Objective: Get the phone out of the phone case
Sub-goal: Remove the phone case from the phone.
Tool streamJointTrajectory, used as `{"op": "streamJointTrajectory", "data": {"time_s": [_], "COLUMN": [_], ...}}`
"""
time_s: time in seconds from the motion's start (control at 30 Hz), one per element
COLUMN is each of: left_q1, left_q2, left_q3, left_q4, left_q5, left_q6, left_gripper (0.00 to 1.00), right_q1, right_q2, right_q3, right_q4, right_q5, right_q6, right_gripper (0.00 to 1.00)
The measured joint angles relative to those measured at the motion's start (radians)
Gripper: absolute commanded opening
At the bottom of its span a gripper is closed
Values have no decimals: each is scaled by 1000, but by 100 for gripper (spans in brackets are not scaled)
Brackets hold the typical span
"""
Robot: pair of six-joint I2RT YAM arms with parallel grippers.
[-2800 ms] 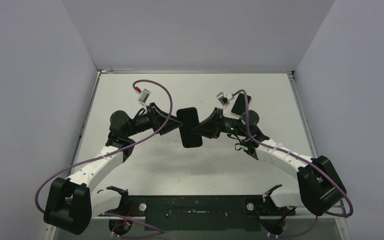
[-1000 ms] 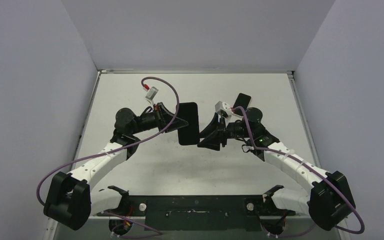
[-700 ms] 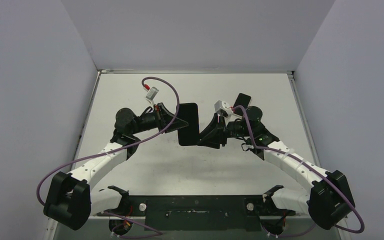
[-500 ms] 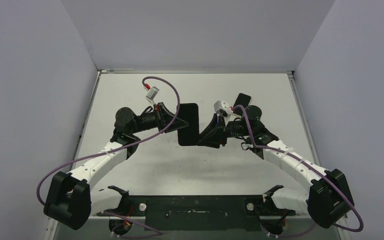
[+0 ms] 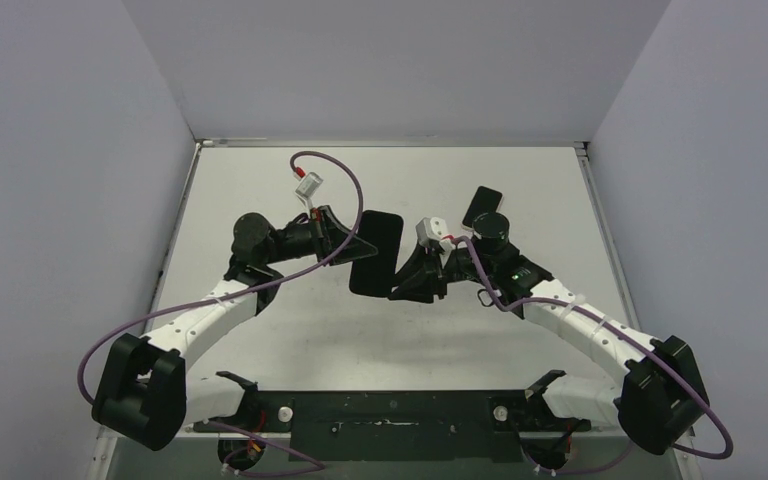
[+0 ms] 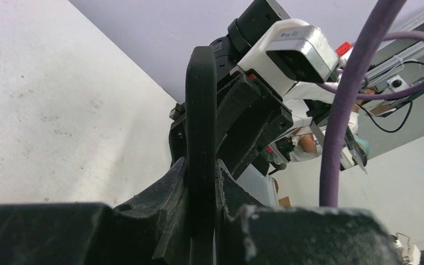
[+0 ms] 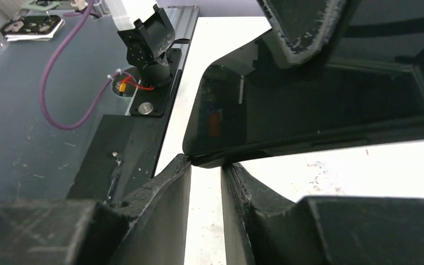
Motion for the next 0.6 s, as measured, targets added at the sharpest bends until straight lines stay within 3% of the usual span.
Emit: {"op": "streamJointTrajectory", "data": {"time_s": [0.27, 0.6], "left_q1": [0, -2], "left_q2": [19, 19], "left_q3": [-1, -15], "left_q4": [46, 98], "left_q5": [-16, -80], "left_q6": [-56, -69], "left_gripper": [0, 0], "right_q1": [19, 16], "right_q2": [30, 31], "right_q3": [21, 6], "right_q4": [-31, 23], "right_q5": [41, 167], "right_q6": [-96, 12], "right_gripper": [0, 0]}}
